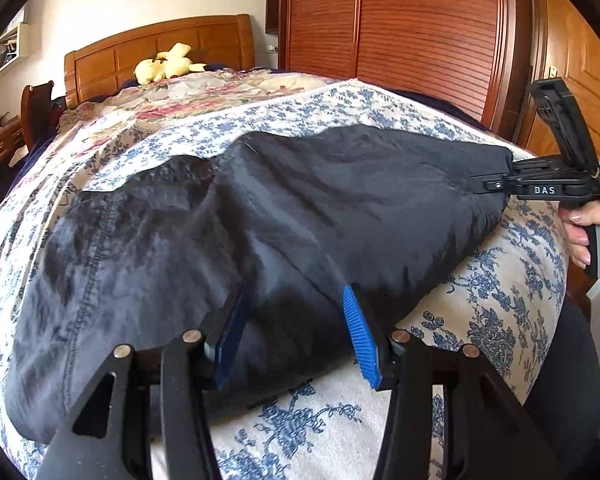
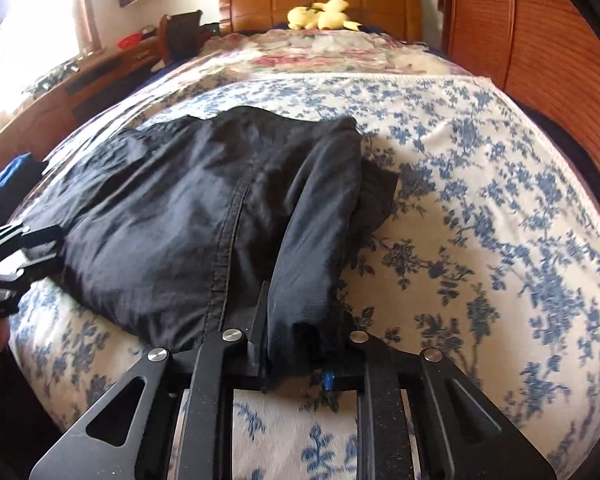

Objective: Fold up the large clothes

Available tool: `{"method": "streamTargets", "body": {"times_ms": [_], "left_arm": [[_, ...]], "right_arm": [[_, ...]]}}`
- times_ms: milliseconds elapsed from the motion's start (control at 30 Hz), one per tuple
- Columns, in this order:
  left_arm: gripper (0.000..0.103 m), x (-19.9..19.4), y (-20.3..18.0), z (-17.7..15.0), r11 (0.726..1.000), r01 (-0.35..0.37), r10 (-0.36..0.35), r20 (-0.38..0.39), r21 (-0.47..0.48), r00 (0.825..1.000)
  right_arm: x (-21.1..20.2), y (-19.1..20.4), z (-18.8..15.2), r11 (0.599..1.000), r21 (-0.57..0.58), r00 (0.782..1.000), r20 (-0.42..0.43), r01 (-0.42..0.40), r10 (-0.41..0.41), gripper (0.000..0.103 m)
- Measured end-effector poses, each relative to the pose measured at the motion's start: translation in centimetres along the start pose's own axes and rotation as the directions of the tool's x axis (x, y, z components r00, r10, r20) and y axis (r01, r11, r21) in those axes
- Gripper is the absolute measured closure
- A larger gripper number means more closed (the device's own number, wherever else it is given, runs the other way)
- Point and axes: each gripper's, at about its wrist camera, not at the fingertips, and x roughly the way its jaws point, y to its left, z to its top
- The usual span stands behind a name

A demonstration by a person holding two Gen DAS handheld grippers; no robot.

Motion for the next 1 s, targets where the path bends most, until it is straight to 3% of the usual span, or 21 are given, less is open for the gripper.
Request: {"method": "streamTargets", "body": {"times_ms": [200, 400, 500, 667, 800, 1000], "left_arm": [[0.055, -1.7, 1.1, -0.3, 1.000, -0.021, 0.021, 0.016, -0.018, 1.000], [0.055, -3.4, 1.7, -0.7, 0.999, -0.027, 0.028, 0.036, -0.027, 0.999], [0.055, -4.0, 1.9, -1.0, 0.999, -0.019, 0.021, 0.042, -0.034, 0.999], [0.055, -4.5, 2.0, -0.9, 0.999, -0.015, 0.017, 0.055, -0.036, 0.998], [0.055, -4.9, 2.1, -0.7, 0.999, -0.011, 0.014, 0.068, -0.041, 0.998], [0.055, -4.9, 2.4, -0.7, 0.998, -0.018, 0.021, 0.065, -0.057, 0.998]], "right_arm": [[-2.2, 0.6, 1.1, 0.992, -0.096, 0.997, 0.005, 0.081, -0.080, 0.092], [-4.3, -2.3, 1.5, 0.980, -0.096, 0.984, 0.003, 0.175, -0.176, 0.092], [-5.2, -5.1, 1.4, 0.964, -0.087, 0.968, -0.003, 0.250, -0.251, 0.093], [-5.5, -12.1, -0.3, 0.924, 0.024, 0.923, -0.073, 0.381, -0.379, 0.093], [-6.4, -14.5, -1.4, 0.928, 0.099, 0.932, -0.081, 0.359, -0.352, 0.092], [-9.4, -11.4, 1.1, 0.952, 0.116, 0.957, 0.040, 0.282, -0.288, 0.092]]}}
